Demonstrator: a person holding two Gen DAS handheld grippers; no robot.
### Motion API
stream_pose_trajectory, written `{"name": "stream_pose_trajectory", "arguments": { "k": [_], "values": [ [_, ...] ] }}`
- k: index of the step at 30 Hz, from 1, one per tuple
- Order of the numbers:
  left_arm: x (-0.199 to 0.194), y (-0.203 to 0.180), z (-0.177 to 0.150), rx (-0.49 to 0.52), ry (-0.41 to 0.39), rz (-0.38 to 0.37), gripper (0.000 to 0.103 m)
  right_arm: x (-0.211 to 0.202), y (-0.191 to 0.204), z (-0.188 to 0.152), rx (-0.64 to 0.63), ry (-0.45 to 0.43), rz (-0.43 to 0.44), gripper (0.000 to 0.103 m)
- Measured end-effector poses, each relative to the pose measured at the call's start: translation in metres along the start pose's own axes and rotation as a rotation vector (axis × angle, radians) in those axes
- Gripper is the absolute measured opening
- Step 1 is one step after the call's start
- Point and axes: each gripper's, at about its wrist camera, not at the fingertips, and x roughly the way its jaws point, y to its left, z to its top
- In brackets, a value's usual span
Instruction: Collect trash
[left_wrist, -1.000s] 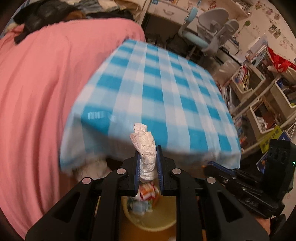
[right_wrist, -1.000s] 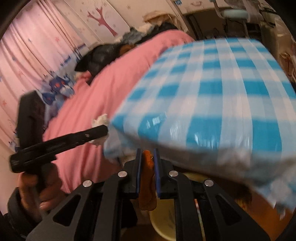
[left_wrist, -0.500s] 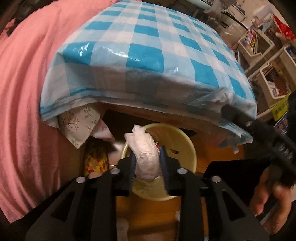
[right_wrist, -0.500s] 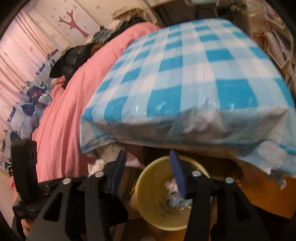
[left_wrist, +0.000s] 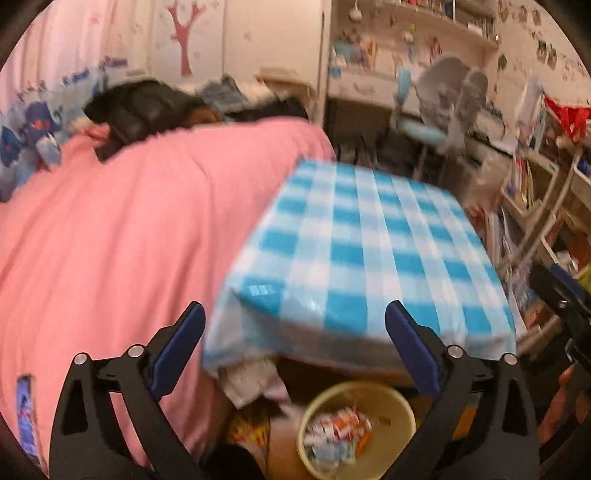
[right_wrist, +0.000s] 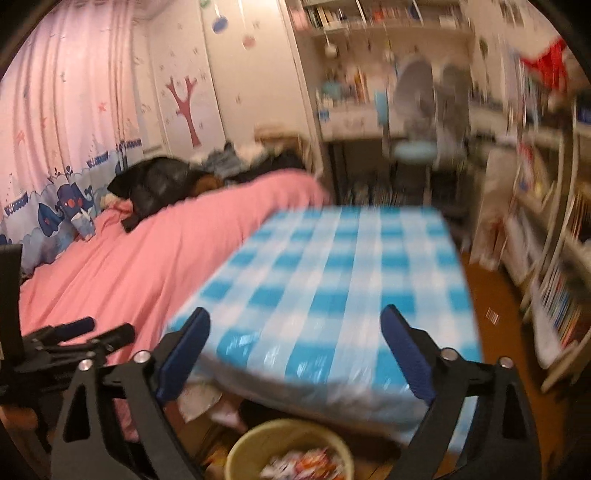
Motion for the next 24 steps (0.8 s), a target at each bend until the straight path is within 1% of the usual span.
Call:
{"name": "stream_pose_trajectory", "arguments": {
  "k": [3, 5, 6, 8, 9, 12, 14, 17, 21, 24],
  "values": [
    [0.002, -0.001, 0.015, -0.006, -0.031, 0.024, 0.095, 0.002, -0.001, 0.013, -0.056, -0.059, -0.03, 0.093],
    [0.005, -0.003, 0.014, -0.002, -0.041, 0.048, 0.095, 0.007, -0.003, 0.012, -0.083, -0.087, -0.06, 0.093],
    [0.009, -0.004, 0.012, 0.005, -0.04, 0.064, 0.095, 0.012, -0.007, 0.009, -0.074, -0.089, -0.074, 0.093],
    [0.016, -0.007, 0.008, 0.023, -0.007, 0.096, 0.095, 0.021, -0.012, 0.008, -0.036, -0.06, -0.071, 0.093],
    [0.017, -0.008, 0.01, 0.023, -0.01, 0.094, 0.095, 0.022, -0.012, 0.009, -0.029, -0.063, -0.069, 0.093],
    [0.018, -0.01, 0.012, 0.038, -0.037, 0.124, 0.095, 0.026, -0.017, 0.012, -0.002, -0.072, -0.058, 0.093],
    [0.022, -0.011, 0.015, 0.051, -0.042, 0.125, 0.095, 0.029, -0.017, 0.015, 0.0, -0.083, -0.067, 0.093],
    [0.022, -0.013, 0.018, 0.072, -0.058, 0.15, 0.095, 0.034, -0.015, 0.02, -0.012, -0.093, -0.087, 0.093],
    [0.019, -0.011, 0.021, 0.073, -0.073, 0.142, 0.095, 0.033, -0.006, 0.024, -0.065, -0.124, -0.123, 0.093],
    [0.019, -0.011, 0.021, 0.08, -0.074, 0.139, 0.095, 0.037, -0.004, 0.025, -0.072, -0.111, -0.118, 0.093]
  ]
}}
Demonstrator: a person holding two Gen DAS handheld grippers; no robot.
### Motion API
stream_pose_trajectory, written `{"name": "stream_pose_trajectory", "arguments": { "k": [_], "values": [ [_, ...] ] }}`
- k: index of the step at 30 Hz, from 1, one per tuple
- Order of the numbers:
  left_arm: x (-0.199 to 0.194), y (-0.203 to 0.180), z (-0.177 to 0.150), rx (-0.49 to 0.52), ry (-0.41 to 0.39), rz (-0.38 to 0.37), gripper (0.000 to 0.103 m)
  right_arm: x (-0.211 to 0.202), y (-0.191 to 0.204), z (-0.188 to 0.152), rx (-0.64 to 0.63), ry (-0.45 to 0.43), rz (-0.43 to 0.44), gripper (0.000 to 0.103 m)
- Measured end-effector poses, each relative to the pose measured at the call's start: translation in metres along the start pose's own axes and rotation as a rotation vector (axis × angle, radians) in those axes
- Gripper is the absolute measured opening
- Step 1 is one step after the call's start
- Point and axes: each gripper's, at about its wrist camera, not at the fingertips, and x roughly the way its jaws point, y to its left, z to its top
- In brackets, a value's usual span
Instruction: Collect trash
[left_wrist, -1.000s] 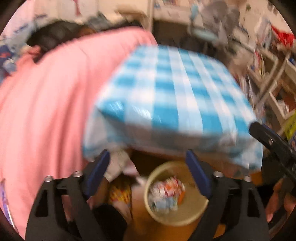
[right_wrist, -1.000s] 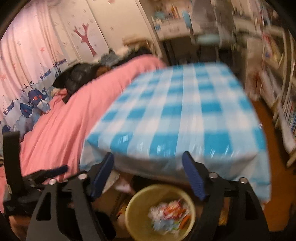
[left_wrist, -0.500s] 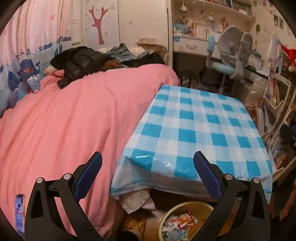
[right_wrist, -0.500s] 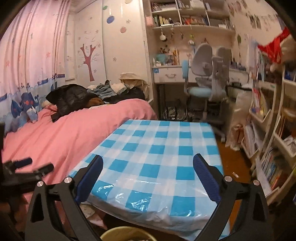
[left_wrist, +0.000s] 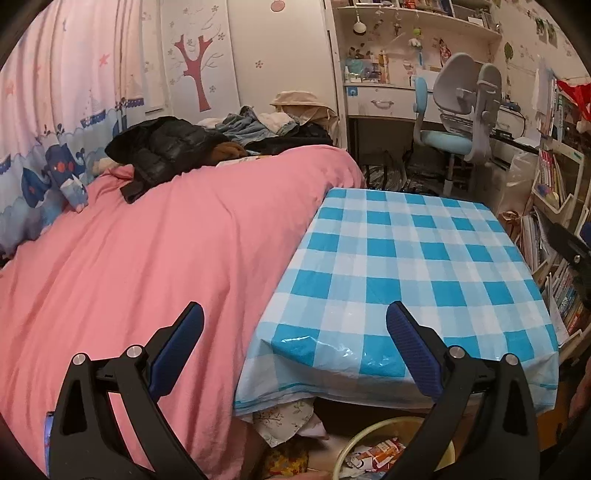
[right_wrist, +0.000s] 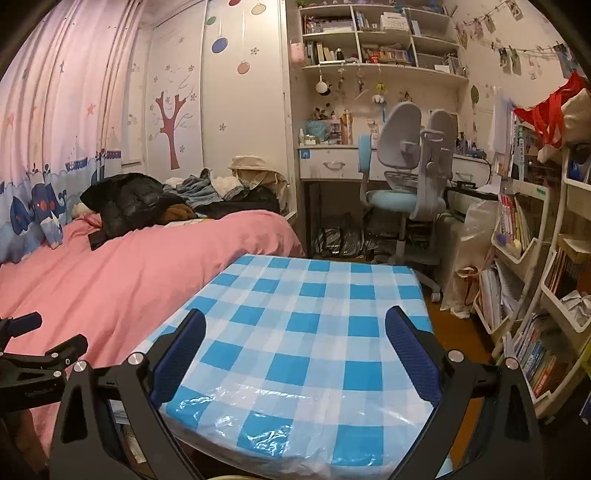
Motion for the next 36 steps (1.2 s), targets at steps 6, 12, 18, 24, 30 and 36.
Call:
{"name": "stream_pose_trajectory", "arguments": {
  "k": [6, 12, 18, 24, 30, 36],
  "values": [
    [-0.002, 0.001, -0.002, 0.024, 0.004, -0.036, 0.095, 0.008, 0.01, -0.004, -0.043, 0.057, 0.027, 0.093],
    [-0.002, 0.004, -0.005, 0.025, 0.013, -0.045, 0.095, 0.012, 0.016, -0.008, -0.081, 0.098, 0.043, 0.094],
    [0.0, 0.008, -0.006, 0.025, 0.013, -0.026, 0.095, 0.012, 0.01, -0.01, -0.062, 0.113, 0.034, 0.095],
    [0.007, 0.017, -0.006, 0.035, 0.022, 0.033, 0.095, 0.014, 0.009, -0.009, -0.056, 0.118, 0.022, 0.095],
    [0.009, 0.015, -0.007, 0.048, 0.03, 0.049, 0.095, 0.021, 0.027, -0.013, -0.133, 0.147, 0.026, 0.095],
    [-0.002, 0.016, -0.008, 0.044, -0.008, 0.018, 0.095, 0.026, 0.033, -0.015, -0.149, 0.164, 0.016, 0.095]
  ]
}}
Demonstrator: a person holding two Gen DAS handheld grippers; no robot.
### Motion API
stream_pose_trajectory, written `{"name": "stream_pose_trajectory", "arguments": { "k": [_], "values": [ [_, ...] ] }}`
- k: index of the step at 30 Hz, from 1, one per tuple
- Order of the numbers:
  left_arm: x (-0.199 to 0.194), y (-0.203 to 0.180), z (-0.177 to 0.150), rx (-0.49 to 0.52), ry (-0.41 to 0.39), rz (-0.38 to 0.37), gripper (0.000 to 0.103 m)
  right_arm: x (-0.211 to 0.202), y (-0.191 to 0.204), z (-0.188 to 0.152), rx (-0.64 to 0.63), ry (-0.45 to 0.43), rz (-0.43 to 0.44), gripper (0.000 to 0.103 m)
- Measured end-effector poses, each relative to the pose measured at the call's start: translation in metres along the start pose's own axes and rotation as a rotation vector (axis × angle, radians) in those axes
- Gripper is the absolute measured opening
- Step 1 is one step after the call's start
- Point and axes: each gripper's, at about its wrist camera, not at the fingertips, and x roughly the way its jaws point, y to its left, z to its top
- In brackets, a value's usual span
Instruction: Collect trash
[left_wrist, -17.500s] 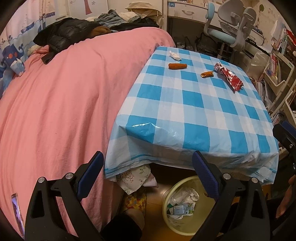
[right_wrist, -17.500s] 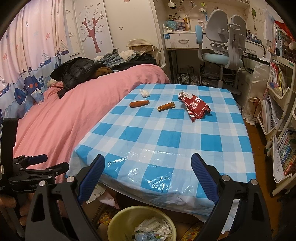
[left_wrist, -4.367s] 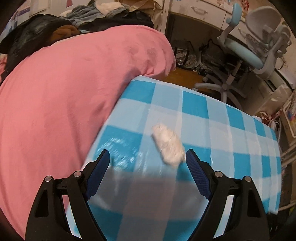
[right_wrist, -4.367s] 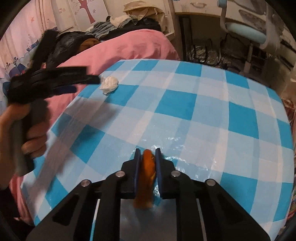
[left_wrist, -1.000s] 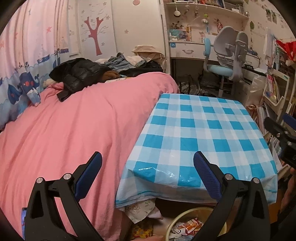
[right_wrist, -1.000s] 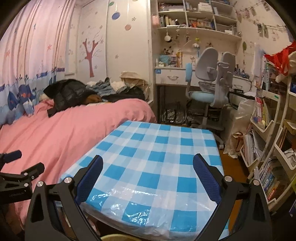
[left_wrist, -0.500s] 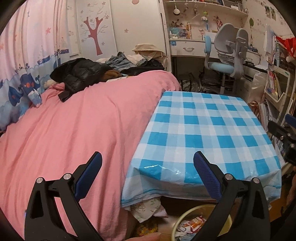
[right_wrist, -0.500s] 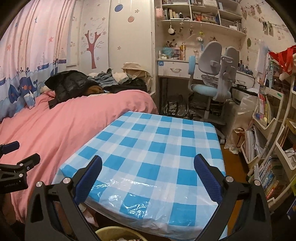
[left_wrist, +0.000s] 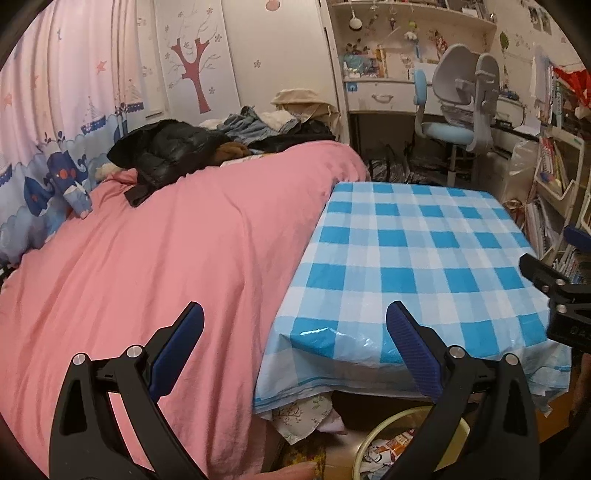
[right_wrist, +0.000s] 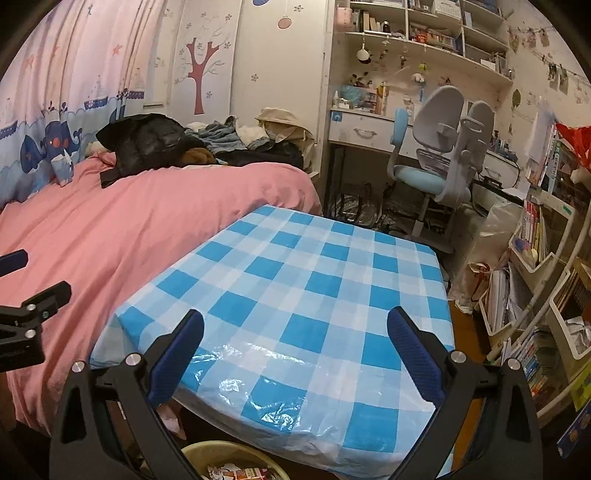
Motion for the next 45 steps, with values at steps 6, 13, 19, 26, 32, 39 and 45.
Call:
{"name": "stream_pose_trajectory", "arguments": {
  "k": [6, 13, 19, 26, 32, 39, 45],
  "values": [
    [-0.013, 0.002, 0.004, -0.03, -0.042, -0.106, 0.095, -0.002, -0.01, -0.001, 0.053, 0.002, -0.019, 0.095],
    [-0.01, -0.01, 0.002, -0.015, 0.005, -0.089, 0.095, -0.003, -0.016, -0.002, 0.07, 0.0, -0.027, 0.095],
    [-0.011, -0.009, 0.0, -0.049, 0.002, -0.113, 0.095, -0.001, -0.015, -0.002, 0.06, -0.001, -0.026, 0.095],
    [-0.011, -0.009, -0.002, -0.051, 0.002, -0.122, 0.095, 0.002, -0.012, -0.001, 0.045, 0.003, -0.028, 0.095],
    [-0.011, -0.012, -0.003, -0.046, 0.001, -0.122, 0.095, 0.002, -0.012, -0.001, 0.045, 0.003, -0.028, 0.095],
    [-0.012, -0.013, -0.003, -0.041, 0.002, -0.121, 0.095, 0.002, -0.013, -0.002, 0.046, 0.004, -0.029, 0.095],
    [-0.014, -0.015, -0.003, -0.035, 0.001, -0.129, 0.095, 0.002, -0.015, -0.004, 0.048, 0.004, -0.032, 0.095]
  ]
}}
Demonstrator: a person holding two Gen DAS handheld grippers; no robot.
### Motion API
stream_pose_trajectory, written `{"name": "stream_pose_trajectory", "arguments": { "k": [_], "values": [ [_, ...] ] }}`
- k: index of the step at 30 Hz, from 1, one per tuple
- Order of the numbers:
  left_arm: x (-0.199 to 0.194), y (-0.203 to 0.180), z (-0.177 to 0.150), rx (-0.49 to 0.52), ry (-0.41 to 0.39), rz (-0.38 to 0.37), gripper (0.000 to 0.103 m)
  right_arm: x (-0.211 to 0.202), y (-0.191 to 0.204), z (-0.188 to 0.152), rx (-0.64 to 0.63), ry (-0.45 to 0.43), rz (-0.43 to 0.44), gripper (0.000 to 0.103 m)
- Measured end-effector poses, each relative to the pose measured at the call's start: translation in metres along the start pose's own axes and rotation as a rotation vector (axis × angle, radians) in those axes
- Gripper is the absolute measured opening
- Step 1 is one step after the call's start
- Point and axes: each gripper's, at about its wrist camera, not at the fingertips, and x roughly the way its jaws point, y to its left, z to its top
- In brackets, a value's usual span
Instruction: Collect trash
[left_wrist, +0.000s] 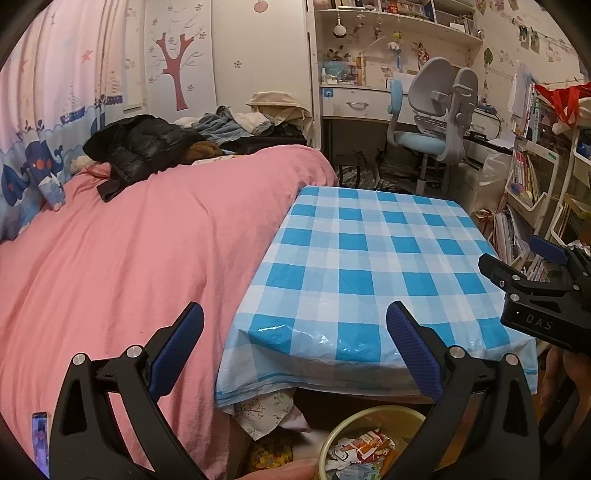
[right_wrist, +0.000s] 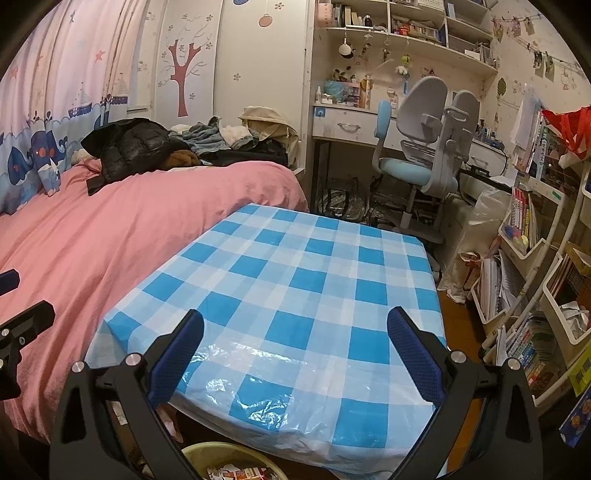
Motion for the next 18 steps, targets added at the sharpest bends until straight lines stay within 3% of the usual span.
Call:
{"name": "stream_pose_trajectory", "arguments": {
  "k": [12, 18],
  "values": [
    [0.007, 0.011, 0.001, -0.048, 0.028, -0.006, 0.095, -0.001, -0.003, -0.002, -0.007, 0.011, -0.008, 0.095],
    [0.008, 0.009, -0.001, -0.024, 0.032, 0.001, 0.095, 0.002, -0.003, -0.002, -0.016, 0.022, -0.021, 0.095]
  ]
}}
